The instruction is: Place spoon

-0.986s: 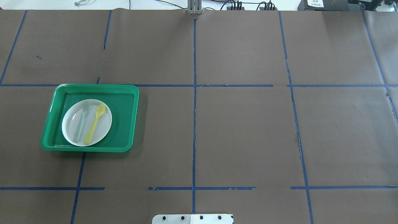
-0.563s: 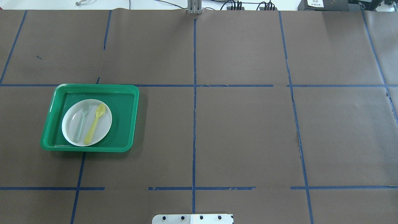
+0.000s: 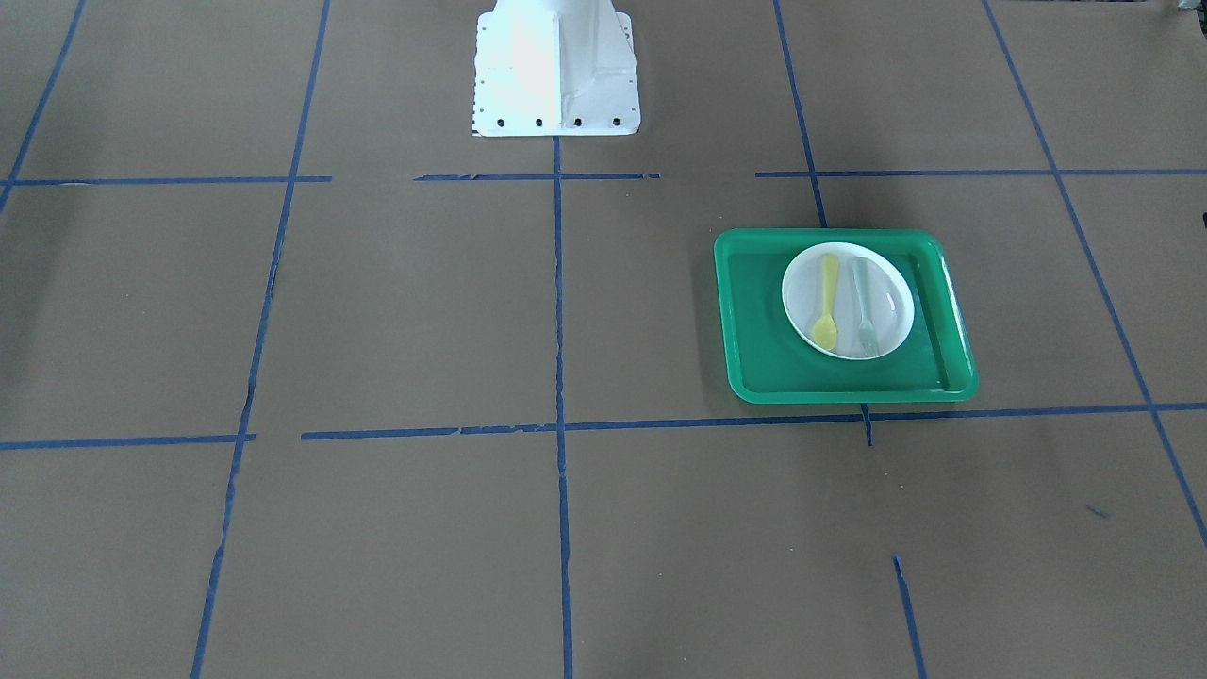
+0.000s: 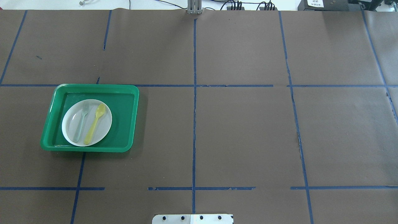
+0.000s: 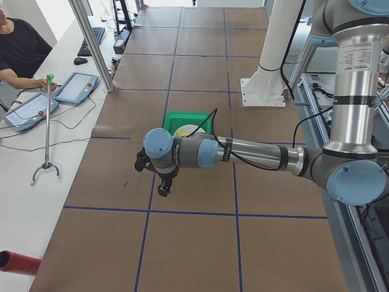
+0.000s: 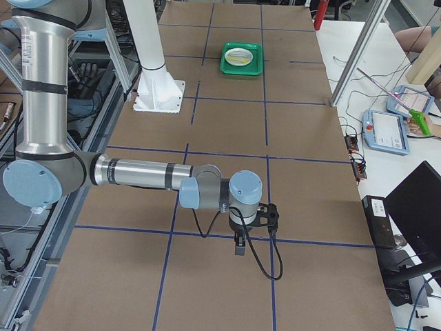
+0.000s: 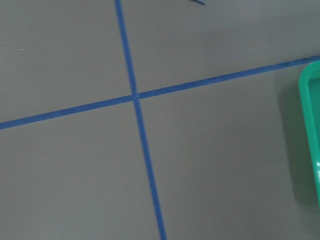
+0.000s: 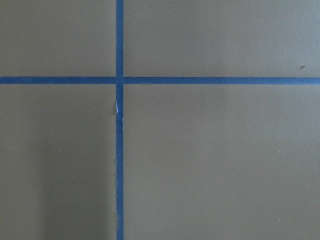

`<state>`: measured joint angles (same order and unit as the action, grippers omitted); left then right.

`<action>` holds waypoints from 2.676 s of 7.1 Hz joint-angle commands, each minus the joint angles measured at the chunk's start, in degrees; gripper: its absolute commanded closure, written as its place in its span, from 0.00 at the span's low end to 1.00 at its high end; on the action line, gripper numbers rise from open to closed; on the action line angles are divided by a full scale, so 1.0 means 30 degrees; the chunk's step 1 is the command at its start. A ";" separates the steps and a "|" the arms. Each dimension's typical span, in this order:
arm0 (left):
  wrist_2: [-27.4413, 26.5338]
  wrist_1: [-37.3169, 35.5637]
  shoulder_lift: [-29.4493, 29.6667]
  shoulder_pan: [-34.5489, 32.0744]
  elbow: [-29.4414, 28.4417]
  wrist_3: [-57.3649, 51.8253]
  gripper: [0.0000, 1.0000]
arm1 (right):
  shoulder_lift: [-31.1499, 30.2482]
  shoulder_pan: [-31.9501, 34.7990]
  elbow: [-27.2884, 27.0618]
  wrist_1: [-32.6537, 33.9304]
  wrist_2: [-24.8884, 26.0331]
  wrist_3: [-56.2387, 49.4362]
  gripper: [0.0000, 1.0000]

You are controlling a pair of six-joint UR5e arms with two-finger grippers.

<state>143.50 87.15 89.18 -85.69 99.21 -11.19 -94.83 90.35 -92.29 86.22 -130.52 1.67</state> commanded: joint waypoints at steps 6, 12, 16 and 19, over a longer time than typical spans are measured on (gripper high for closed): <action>-0.5410 0.5724 0.2528 0.9653 0.1443 1.3979 0.00 | -0.0001 0.0000 -0.0027 0.0000 0.0029 0.0000 0.00; -0.7259 0.5813 0.4932 1.3237 -0.0373 1.6475 0.03 | -0.0001 0.0000 0.0002 0.0000 0.0000 0.0000 0.00; -0.7083 0.5843 0.4961 1.4207 -0.0726 1.6562 0.18 | -0.0001 0.0000 -0.0028 0.0000 0.0000 0.0000 0.00; -0.7054 0.5814 0.4990 1.4324 -0.0785 1.6592 0.31 | -0.0001 0.0000 -0.0027 0.0000 0.0000 0.0000 0.00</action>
<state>122.33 104.66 104.12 -42.86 96.91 38.55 -94.84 90.35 -92.31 86.22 -130.48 1.67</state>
